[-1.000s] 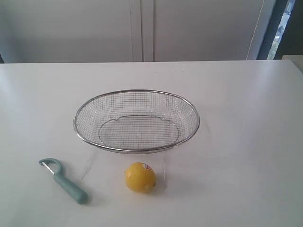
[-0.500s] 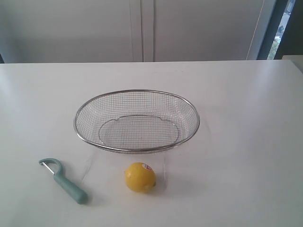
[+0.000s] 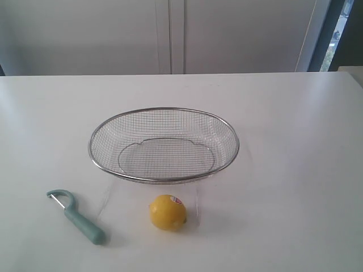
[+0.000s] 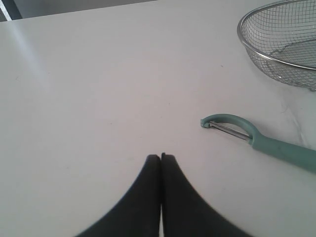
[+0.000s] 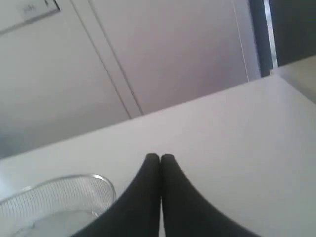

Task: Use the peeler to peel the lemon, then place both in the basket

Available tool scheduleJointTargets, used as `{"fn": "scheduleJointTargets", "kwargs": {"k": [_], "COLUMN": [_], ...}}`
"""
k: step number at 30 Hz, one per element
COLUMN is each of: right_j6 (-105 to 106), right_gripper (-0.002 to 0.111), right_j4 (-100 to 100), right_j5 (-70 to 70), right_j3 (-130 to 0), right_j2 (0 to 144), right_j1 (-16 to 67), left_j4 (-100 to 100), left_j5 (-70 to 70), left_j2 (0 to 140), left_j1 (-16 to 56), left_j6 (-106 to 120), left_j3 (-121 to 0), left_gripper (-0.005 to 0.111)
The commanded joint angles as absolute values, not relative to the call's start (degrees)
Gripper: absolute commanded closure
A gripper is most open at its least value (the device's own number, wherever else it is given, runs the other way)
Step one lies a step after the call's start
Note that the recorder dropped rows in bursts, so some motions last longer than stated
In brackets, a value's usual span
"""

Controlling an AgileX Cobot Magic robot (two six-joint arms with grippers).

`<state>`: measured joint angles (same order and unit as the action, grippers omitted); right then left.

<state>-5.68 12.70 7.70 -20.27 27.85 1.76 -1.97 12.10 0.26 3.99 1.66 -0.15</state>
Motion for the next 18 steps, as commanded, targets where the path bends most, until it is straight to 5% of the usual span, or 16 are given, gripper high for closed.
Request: {"fn": "scheduleJointTargets", "kwargs": {"k": [1, 18], "right_j6": [-0.4, 9.4], "right_gripper": [0.108, 0.108], "right_j4": [11.9, 13.7], "right_j5": [14.6, 34.8], "right_j3": [-24.4, -38.6], "right_j2": [34.7, 54.4], "right_j1": [1.6, 4.3], "left_j4": [-2.0, -2.0], "left_j5": [12.0, 12.0], "left_j2": [0.0, 0.0], "left_j1": [4.1, 4.1], "left_j6": [1.5, 1.5], "left_j3": [0.0, 0.0], "left_gripper": [0.107, 0.107]}}
